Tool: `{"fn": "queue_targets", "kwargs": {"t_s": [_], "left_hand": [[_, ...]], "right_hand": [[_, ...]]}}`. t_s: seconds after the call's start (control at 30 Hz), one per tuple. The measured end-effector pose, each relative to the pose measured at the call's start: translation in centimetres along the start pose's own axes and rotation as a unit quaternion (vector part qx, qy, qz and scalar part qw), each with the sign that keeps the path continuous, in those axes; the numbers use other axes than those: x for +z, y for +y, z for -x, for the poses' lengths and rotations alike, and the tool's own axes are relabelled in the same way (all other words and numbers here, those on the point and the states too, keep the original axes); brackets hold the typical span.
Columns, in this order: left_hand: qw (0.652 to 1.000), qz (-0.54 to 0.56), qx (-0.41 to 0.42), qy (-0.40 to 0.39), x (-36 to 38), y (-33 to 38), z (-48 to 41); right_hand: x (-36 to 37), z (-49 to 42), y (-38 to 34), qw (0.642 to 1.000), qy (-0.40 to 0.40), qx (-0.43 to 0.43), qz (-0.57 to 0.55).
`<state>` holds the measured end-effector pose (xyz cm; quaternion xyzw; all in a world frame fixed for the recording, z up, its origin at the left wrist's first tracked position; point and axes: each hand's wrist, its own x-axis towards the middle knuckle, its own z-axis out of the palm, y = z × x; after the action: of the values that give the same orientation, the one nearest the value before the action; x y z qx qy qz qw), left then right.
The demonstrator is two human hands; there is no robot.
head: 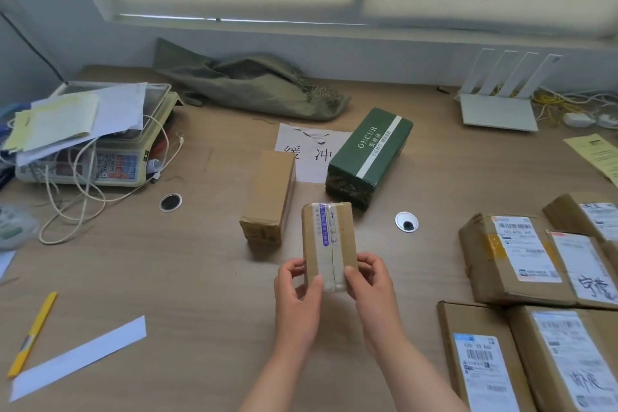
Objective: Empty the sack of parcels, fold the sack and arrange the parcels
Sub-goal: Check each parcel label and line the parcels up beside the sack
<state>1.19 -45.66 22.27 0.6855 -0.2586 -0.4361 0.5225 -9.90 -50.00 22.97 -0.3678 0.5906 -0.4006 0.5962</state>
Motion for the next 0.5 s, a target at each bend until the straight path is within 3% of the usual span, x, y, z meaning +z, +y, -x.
{"fn": "queue_targets", "kwargs": {"t_s": [0.2, 0.5], "left_hand": [[0.999, 0.032, 0.003, -0.012, 0.3, 1.4, 6.5], [0.995, 0.055, -0.048, -0.063, 1.0, 4.2, 12.2]], "right_hand": [[-4.2, 5.4, -0.7, 0.997, -0.050, 0.005, -0.050], [-7.6, 11.1, -3.4, 0.989, -0.147, -0.011, -0.033]]}}
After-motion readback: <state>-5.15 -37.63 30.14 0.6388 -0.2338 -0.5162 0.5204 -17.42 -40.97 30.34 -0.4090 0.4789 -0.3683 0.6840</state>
